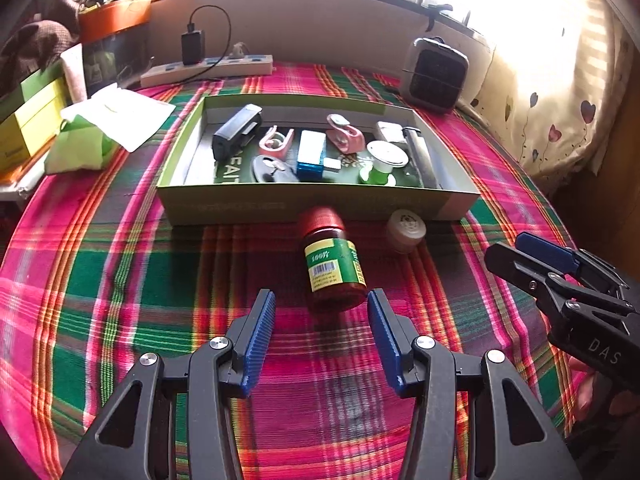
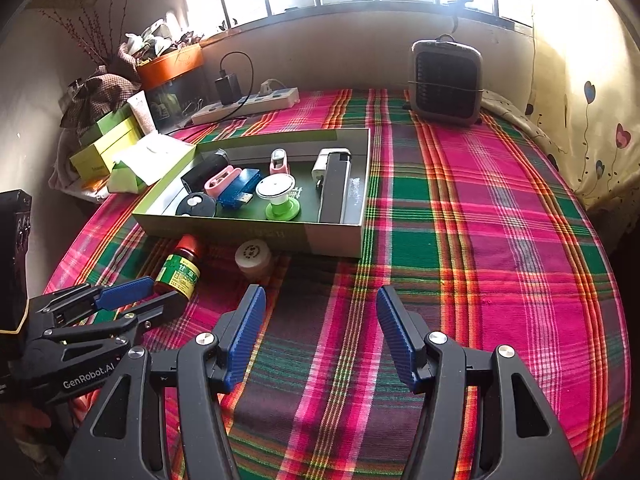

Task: Organize rigid objects
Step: 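Close the left tool around the red-capped green jar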

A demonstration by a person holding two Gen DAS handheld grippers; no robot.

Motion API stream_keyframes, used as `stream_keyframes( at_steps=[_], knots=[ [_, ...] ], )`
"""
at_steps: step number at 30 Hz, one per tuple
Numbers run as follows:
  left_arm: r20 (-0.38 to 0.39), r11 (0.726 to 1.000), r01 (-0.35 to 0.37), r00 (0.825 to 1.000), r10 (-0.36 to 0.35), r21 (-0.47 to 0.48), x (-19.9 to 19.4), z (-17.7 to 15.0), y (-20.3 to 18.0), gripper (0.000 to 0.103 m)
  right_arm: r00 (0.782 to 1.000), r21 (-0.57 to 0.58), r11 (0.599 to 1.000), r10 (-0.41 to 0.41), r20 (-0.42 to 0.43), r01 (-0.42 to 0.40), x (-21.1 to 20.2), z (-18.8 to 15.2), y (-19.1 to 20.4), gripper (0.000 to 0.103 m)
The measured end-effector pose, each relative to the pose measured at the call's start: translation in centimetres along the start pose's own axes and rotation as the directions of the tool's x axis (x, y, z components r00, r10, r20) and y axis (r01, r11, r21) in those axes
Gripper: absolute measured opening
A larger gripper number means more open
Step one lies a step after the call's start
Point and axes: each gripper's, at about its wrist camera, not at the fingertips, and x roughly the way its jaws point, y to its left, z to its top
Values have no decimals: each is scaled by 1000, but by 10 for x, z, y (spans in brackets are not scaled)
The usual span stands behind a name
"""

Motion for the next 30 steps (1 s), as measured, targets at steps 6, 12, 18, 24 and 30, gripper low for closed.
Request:
stream_keyframes(
  at_steps=[6,12,18,24,30],
  knots=[
    [8,1000,23,1000,-23,3,-1,0,4,48,1000,-6,1000,9,-8,-9,4,0,3,58],
    [13,998,28,1000,-29,53,6,7,-7,48,1000,-2,1000,3,-14,-3,6,0,2,59],
    [-7,998,15,1000,-15,56,17,15,-4,48,1000,-2,1000,4,-21,-4,7,0,2,58],
    [0,998,0,1000,0,57,20,21,-2,48,999,-1,1000,5,-34,-5,13,2,2,59],
    [4,998,11,1000,-11,57,21,22,2,47,999,-7,1000,5,-45,-5,19,5,6,58]
  ],
)
